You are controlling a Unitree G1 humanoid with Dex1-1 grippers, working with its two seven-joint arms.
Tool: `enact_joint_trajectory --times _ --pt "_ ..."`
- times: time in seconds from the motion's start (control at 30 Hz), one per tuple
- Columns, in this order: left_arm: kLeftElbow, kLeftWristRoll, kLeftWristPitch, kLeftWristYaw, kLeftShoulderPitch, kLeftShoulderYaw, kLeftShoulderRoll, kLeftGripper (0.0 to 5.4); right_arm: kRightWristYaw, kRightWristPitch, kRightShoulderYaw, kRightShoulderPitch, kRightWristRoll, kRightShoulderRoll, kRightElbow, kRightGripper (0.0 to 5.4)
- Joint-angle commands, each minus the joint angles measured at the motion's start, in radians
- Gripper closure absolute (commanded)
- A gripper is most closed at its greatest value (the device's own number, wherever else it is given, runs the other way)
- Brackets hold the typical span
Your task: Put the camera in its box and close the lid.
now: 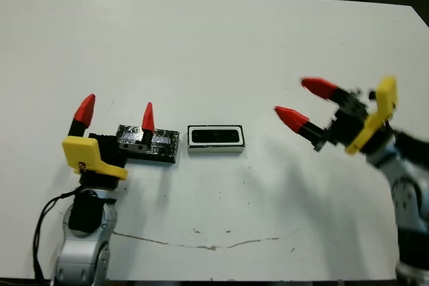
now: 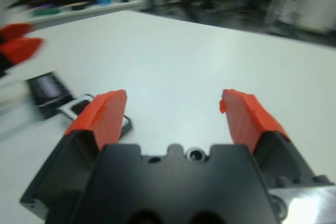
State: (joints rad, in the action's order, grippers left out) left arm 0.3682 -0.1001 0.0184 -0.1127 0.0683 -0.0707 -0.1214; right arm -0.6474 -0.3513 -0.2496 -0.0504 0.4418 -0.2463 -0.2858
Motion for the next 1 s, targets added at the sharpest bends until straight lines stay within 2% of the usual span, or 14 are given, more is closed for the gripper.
enact_joint_trajectory --times 0.03,0.13,0.2,0.3,0.43,0.57,0.63,0.73,0.87,1.0 --pt "0.0 -0.061 -0.064 -0.115 -0.052 -0.04 -0.115 0.0 0.103 0.04 -0.031 0.113 0.034 0.085 -0.037 1.37" --pt "0.003 -0.159 -0.138 -0.253 -0.103 -0.068 -0.225 0.0 0.123 0.096 -0.029 0.163 0.058 0.129 -0.015 1.89" --pt "-0.01 -0.196 -0.165 -0.346 -0.145 -0.078 -0.305 0.0 0.14 0.115 -0.024 0.182 0.072 0.153 -0.004 2.2" --pt "-0.064 -0.21 -0.151 -0.475 -0.221 -0.077 -0.407 0.0 0.167 0.139 -0.008 0.197 0.064 0.17 0.0 2.65" --pt "-0.144 -0.203 -0.119 -0.583 -0.305 -0.063 -0.477 0.0 0.203 0.149 0.013 0.208 0.062 0.184 -0.007 3.23" --pt "-0.212 -0.206 -0.122 -0.718 -0.382 -0.029 -0.551 0.0 0.234 0.157 0.037 0.216 0.051 0.191 -0.012 3.88" --pt "-0.244 -0.218 -0.164 -0.795 -0.427 -0.004 -0.592 0.0 0.24 0.146 0.044 0.216 0.065 0.193 -0.014 4.21" --pt "-0.337 -0.239 -0.185 -0.939 -0.507 0.041 -0.629 0.0 0.251 0.125 0.048 0.21 0.087 0.194 -0.017 4.67" --pt "-0.55 -0.249 -0.117 -1.196 -0.636 0.116 -0.631 0.0 0.267 0.109 0.052 0.203 0.11 0.19 -0.016 5.37" --pt "-0.744 -0.243 -0.003 -1.37 -0.722 0.152 -0.588 0.0 0.276 0.101 0.056 0.201 0.12 0.188 -0.017 5.39"
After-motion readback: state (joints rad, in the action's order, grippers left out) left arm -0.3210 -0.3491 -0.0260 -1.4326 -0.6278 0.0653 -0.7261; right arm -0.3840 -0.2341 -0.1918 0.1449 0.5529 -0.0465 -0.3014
